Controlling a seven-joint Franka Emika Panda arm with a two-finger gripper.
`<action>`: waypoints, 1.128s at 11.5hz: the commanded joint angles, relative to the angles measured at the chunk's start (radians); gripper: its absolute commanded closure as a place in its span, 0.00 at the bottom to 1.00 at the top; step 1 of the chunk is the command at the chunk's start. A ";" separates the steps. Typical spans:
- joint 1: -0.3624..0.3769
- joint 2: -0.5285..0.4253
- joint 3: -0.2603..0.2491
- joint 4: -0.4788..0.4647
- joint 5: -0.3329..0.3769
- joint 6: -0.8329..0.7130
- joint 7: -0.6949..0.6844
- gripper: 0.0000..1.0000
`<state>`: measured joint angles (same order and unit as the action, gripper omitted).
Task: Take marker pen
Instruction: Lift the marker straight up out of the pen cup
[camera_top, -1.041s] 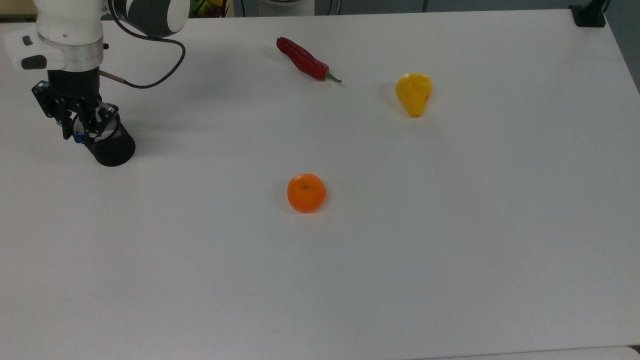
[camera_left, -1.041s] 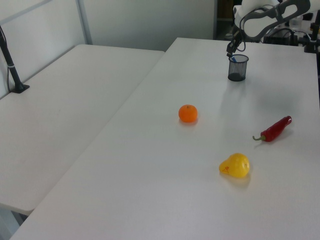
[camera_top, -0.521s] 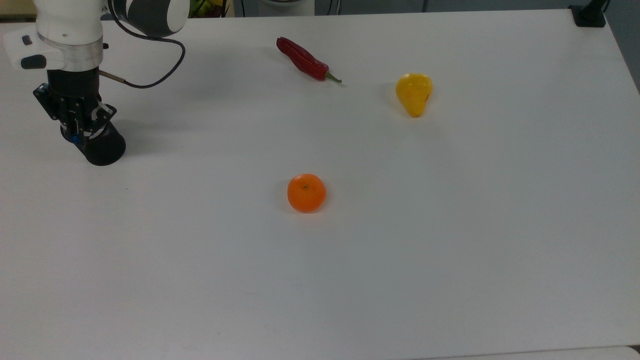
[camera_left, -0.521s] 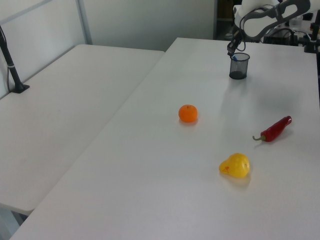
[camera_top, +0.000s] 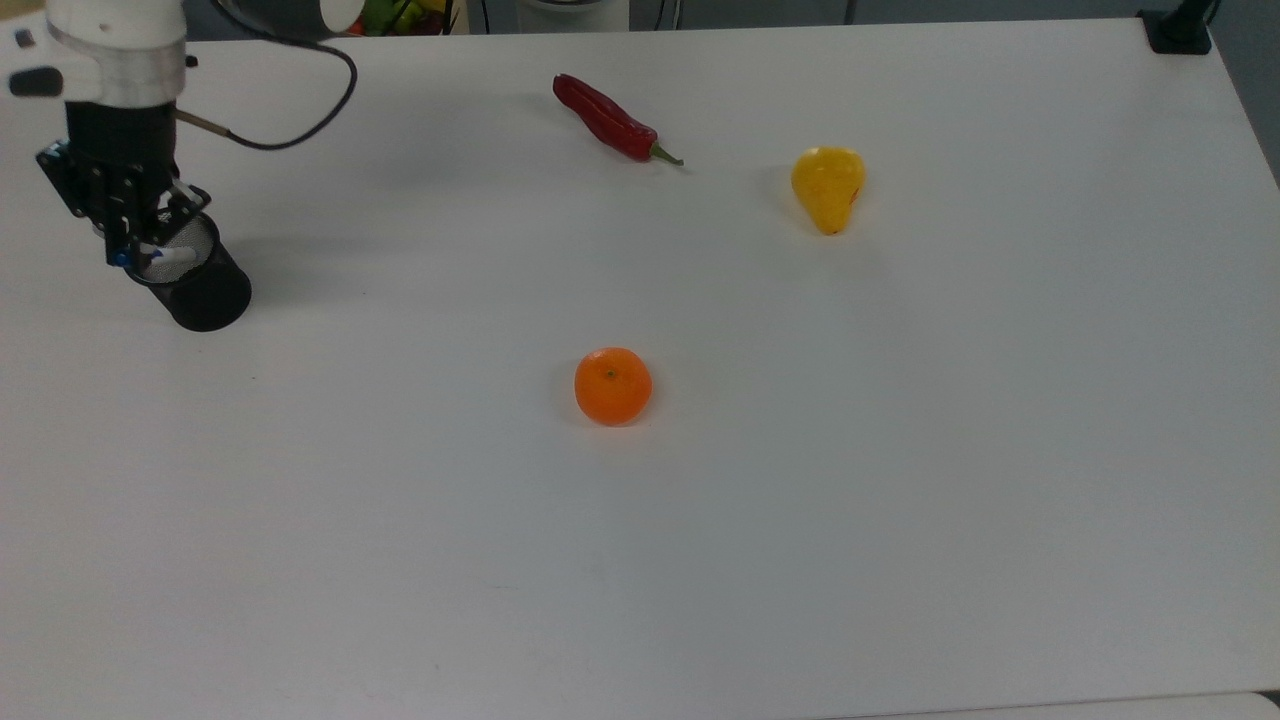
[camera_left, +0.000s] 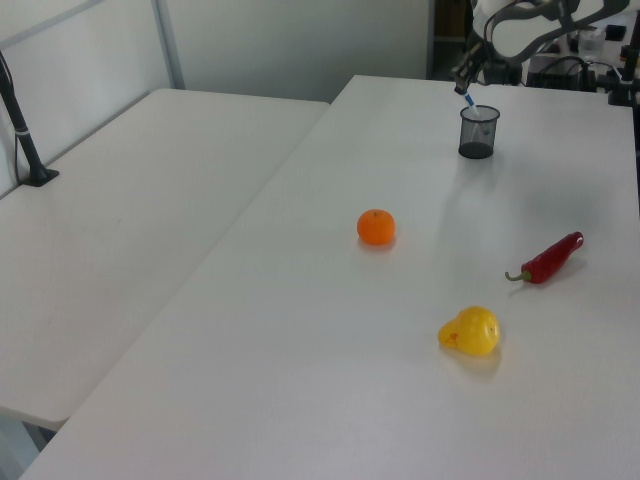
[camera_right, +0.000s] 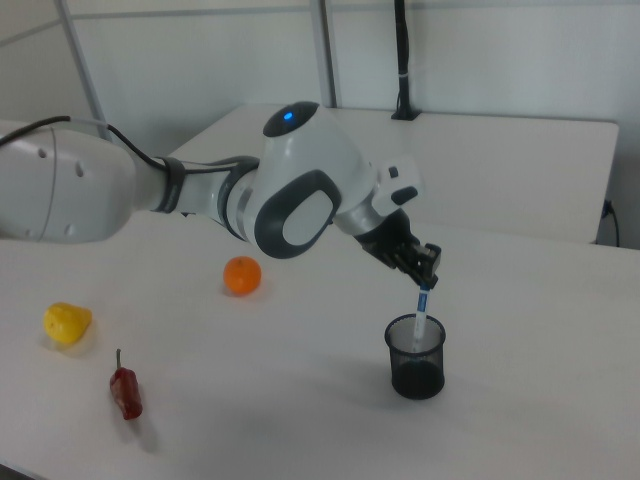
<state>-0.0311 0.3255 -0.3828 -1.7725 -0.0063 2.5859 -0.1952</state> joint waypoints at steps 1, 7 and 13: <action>0.002 -0.126 -0.004 -0.027 -0.004 0.007 -0.029 0.99; 0.095 -0.285 0.030 0.011 0.029 -0.157 -0.006 1.00; 0.249 -0.336 0.068 0.061 0.130 -0.464 0.118 0.99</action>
<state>0.1500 -0.0060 -0.3222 -1.7283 0.1026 2.2049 -0.1696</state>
